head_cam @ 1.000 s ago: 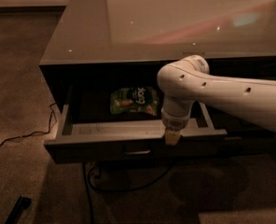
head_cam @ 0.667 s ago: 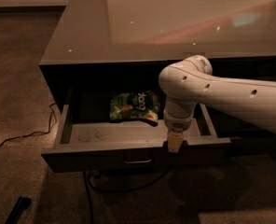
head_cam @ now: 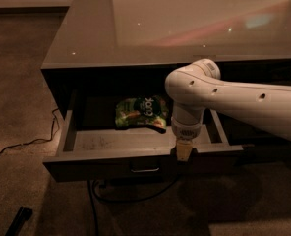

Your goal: Open top drawer

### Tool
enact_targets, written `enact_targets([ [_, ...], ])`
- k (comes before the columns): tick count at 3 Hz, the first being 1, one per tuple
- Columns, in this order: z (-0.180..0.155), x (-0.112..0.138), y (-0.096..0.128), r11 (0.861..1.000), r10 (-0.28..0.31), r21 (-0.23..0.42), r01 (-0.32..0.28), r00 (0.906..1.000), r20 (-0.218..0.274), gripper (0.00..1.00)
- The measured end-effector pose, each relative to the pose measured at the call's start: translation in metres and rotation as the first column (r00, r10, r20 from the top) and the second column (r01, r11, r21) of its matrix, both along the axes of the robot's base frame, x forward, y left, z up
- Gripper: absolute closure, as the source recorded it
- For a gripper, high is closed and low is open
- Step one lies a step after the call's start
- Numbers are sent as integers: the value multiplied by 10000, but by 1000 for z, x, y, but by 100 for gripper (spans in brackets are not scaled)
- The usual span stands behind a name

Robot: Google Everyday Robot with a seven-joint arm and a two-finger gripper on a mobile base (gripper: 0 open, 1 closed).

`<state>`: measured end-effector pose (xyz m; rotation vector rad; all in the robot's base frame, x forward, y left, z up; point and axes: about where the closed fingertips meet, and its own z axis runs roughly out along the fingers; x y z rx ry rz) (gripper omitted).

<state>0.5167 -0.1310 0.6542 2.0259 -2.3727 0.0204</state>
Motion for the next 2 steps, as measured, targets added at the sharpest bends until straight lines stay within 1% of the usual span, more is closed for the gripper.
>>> enact_targets([
  [1,-3,-6,-1,9997,173,-157,-178,9994,-316,28],
  [2,-12,-26,-5,9955,536,-718,-614,9929,-1058,4],
])
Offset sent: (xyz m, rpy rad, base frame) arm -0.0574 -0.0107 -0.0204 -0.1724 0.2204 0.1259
